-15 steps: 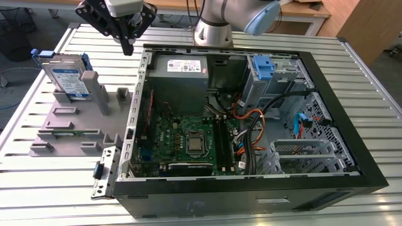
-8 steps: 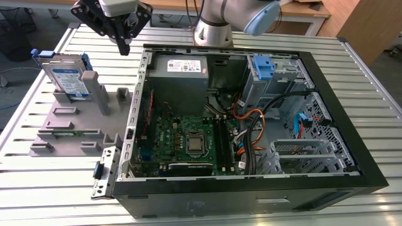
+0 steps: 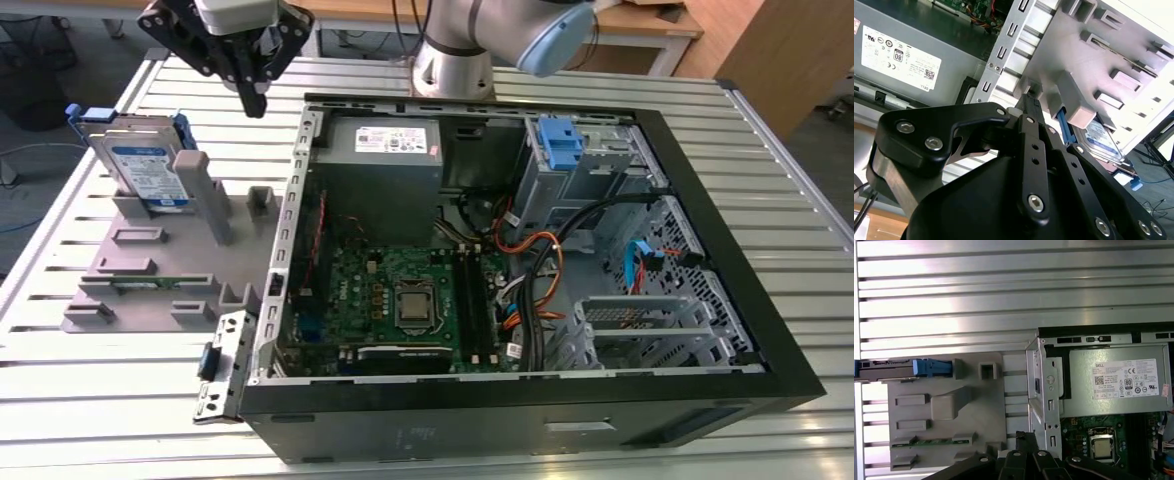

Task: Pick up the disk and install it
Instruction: 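Reach for the disk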

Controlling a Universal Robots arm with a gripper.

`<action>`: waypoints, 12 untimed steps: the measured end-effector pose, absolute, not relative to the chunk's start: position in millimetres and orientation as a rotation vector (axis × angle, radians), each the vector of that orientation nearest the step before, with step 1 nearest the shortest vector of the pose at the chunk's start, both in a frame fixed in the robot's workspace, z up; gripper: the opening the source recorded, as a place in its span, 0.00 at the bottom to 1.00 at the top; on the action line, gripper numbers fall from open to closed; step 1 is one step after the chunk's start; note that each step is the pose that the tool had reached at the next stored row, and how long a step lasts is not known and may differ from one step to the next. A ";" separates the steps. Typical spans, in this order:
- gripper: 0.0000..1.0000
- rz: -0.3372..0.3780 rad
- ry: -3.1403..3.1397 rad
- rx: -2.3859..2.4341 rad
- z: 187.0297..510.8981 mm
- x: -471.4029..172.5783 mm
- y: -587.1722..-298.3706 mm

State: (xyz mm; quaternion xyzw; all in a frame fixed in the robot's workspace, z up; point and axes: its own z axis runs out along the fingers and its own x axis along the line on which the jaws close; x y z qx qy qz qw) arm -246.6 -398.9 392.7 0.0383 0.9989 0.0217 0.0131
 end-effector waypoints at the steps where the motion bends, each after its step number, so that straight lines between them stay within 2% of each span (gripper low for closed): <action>1: 0.11 0.068 3.112 0.119 392.7 -247.6 -398.9; 12: 0.11 0.068 3.112 0.119 392.7 -257.4 -399.0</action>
